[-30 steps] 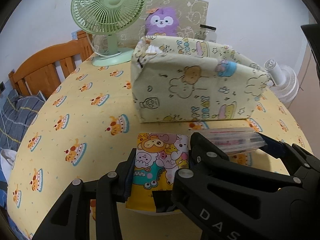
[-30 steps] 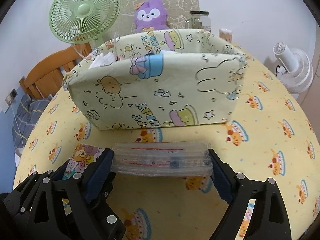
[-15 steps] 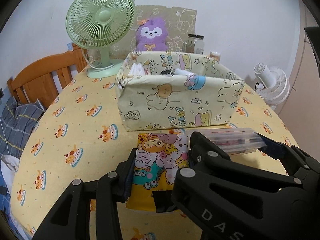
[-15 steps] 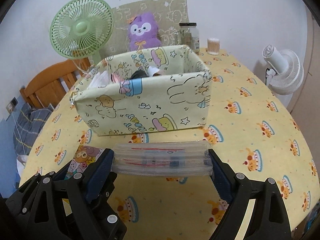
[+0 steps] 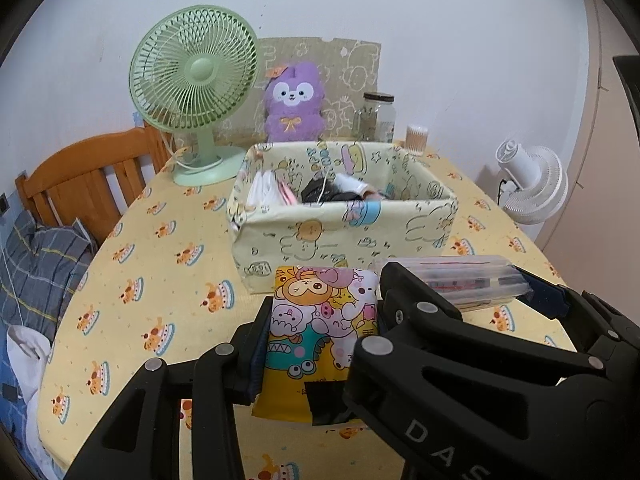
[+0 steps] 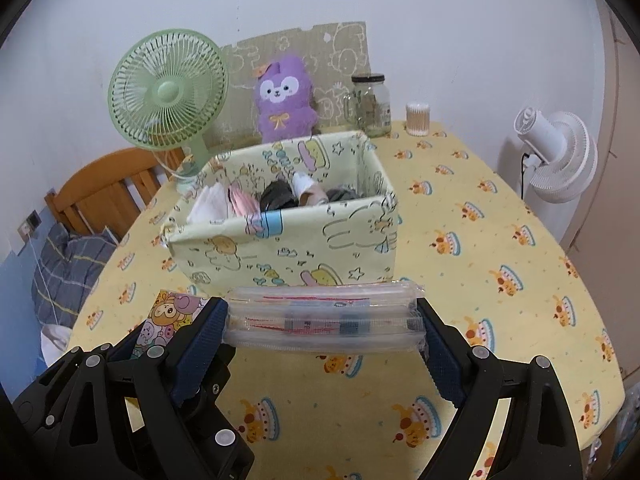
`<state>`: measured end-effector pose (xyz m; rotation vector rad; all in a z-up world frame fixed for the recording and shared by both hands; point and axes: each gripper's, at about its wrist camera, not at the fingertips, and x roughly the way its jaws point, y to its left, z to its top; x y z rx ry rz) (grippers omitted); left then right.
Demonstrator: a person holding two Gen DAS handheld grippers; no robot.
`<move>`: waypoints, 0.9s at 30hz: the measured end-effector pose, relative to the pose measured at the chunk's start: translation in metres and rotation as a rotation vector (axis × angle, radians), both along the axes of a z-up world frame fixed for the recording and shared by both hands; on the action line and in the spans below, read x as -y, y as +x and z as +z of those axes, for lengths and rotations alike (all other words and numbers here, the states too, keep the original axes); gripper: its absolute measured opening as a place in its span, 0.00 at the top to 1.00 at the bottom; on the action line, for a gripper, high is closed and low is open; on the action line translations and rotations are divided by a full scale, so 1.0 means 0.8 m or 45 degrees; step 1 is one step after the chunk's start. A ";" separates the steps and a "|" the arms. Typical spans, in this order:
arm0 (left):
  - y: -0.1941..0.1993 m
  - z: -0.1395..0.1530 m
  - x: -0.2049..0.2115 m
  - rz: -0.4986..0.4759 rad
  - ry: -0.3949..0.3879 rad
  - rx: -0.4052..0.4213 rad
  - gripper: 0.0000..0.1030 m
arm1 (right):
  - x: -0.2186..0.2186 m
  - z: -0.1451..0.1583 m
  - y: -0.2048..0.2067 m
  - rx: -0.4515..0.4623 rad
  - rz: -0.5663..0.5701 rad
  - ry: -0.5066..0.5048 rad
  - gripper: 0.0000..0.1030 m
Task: Organize soft objects
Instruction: 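Lift the sticker pack and pencil case and carry them over the box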
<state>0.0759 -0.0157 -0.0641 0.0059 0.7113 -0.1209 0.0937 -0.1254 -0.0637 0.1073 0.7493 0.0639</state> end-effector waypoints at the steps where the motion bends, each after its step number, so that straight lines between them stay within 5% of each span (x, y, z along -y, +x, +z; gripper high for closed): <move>1: 0.000 0.003 0.000 -0.001 -0.001 0.004 0.54 | 0.001 0.003 -0.001 0.006 -0.001 -0.001 0.11; 27: 0.003 0.077 0.017 -0.024 0.003 0.145 0.54 | 0.016 0.082 -0.004 0.163 -0.029 0.021 0.11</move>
